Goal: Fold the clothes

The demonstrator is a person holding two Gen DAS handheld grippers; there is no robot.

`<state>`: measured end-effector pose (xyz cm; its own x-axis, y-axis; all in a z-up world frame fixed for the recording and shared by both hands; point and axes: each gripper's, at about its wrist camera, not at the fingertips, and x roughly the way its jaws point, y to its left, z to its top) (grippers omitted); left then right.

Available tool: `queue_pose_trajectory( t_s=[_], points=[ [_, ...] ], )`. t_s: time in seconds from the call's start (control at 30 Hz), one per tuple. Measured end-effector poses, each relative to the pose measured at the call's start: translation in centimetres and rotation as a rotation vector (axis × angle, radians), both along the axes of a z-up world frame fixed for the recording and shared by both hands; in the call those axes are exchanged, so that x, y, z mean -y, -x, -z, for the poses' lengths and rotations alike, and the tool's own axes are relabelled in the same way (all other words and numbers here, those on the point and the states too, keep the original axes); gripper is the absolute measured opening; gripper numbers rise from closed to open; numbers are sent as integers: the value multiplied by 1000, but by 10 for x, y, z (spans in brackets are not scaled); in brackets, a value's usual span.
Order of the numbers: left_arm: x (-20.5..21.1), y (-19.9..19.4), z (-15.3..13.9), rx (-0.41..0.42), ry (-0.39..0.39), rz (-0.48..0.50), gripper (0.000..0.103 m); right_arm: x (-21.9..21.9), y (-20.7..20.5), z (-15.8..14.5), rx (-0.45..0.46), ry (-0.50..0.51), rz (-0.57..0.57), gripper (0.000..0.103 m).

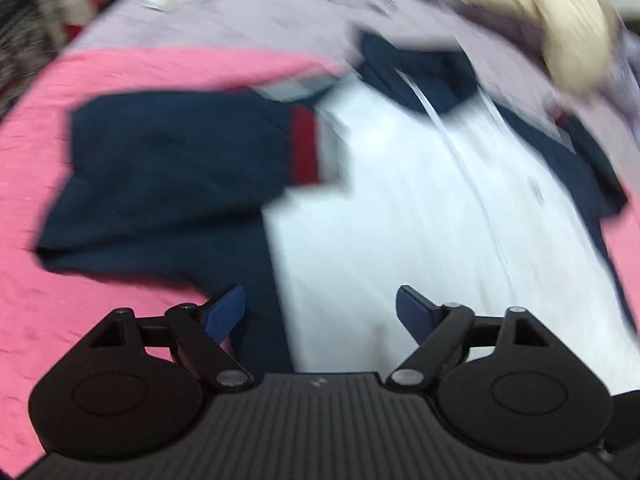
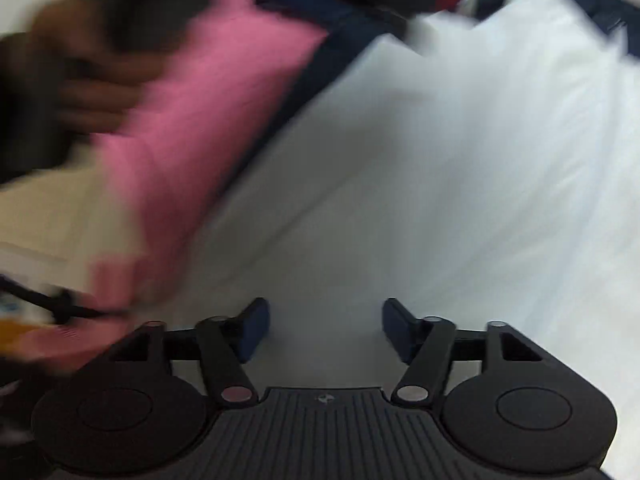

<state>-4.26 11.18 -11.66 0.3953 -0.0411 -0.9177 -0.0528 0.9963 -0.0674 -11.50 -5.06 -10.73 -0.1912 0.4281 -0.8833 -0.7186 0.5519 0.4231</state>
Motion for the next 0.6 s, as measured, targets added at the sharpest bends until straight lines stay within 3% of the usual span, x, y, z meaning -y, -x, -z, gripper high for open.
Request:
queue_pose_trajectory(
  t_s=[0.07, 0.2, 0.3, 0.37, 0.5, 0.6],
  points=[
    [20, 8, 26, -73, -117, 45, 89, 24, -8, -11, 33, 9, 99, 66],
    [35, 22, 15, -43, -217, 89, 88, 97, -58, -29, 292, 125, 437, 72],
    [43, 13, -10, 58, -168, 89, 90, 150, -110, -15, 569, 269, 537, 74],
    [49, -1, -13, 86, -108, 79, 91, 168, -154, 2, 675, 324, 552, 74],
    [68, -12, 20, 7, -103, 77, 90, 201, -236, 53, 652, 393, 610, 70],
    [76, 0, 34, -27, -120, 82, 91, 242, -275, 69, 613, 461, 716, 76]
  ],
)
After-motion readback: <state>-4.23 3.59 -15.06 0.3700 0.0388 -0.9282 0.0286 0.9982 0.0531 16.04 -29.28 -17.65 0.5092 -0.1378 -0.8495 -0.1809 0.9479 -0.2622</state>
